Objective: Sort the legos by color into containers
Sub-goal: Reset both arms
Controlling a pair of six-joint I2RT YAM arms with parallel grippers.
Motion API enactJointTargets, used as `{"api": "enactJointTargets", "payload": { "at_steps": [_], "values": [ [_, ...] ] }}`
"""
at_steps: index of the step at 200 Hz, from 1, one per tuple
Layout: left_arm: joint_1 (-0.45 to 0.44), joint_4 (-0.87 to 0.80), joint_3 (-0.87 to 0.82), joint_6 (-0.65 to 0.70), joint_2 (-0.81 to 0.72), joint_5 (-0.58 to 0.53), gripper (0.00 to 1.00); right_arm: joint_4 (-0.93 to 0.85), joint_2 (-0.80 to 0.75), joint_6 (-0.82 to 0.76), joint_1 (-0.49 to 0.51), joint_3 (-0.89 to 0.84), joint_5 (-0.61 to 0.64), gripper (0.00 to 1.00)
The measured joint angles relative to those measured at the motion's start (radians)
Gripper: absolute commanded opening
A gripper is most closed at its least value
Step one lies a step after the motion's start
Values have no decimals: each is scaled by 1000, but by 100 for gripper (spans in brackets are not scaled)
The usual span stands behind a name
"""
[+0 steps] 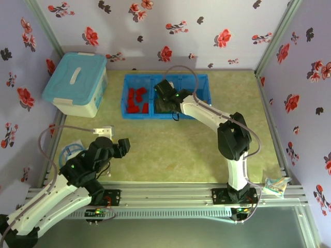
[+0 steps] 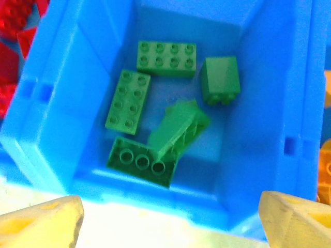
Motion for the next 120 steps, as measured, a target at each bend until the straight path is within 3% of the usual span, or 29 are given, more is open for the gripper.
{"api": "enactJointTargets", "payload": {
  "at_steps": [71, 120],
  "values": [
    [0, 0, 3, 41, 33, -104, 85, 79, -339, 0, -5, -313, 15, 91],
    [0, -37, 16, 33, 70, -312, 91, 168, -677, -25, -44, -595, 110, 92]
  ]
}}
